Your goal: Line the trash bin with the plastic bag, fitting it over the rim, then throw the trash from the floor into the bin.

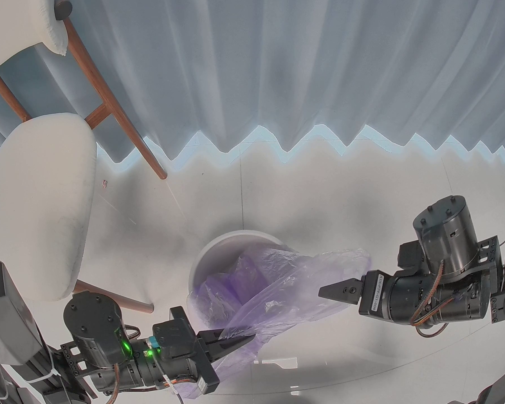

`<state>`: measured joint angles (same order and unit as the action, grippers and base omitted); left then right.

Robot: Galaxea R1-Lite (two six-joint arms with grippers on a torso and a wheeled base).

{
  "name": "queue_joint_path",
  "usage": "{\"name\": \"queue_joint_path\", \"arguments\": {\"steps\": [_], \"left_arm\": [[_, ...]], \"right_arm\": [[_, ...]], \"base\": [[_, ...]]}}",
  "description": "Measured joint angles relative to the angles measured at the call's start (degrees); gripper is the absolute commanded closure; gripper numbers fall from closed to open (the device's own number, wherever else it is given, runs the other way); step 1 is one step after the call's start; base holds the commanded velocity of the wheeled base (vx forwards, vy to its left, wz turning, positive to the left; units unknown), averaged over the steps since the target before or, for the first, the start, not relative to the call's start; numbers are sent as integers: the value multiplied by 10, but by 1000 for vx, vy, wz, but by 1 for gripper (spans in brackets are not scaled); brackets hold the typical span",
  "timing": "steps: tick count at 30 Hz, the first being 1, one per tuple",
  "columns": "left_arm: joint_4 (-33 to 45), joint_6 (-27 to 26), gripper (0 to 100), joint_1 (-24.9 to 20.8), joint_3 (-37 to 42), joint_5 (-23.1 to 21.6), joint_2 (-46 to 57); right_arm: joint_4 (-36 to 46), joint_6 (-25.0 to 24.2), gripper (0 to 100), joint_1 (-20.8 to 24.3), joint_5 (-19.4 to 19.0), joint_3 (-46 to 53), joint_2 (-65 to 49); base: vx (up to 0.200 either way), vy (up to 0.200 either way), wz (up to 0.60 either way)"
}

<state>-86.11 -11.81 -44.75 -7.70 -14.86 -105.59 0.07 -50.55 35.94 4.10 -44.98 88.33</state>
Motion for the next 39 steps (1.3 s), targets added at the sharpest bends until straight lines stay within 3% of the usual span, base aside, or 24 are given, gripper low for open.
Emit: {"name": "queue_joint_path", "arguments": {"steps": [15,16,39], "left_arm": [[0,0,100,17,-8,6,4],[0,0,100,19,-11,7,4],[0,19,100,25,-27,8,5]], "right_arm": [[-2,-1,0,0,2,35,7],[-3,0,100,0,2,36,8],[-150,3,100,-5,-2,-33,90]], "base": [[0,0,0],[0,0,0],[0,0,0]]}}
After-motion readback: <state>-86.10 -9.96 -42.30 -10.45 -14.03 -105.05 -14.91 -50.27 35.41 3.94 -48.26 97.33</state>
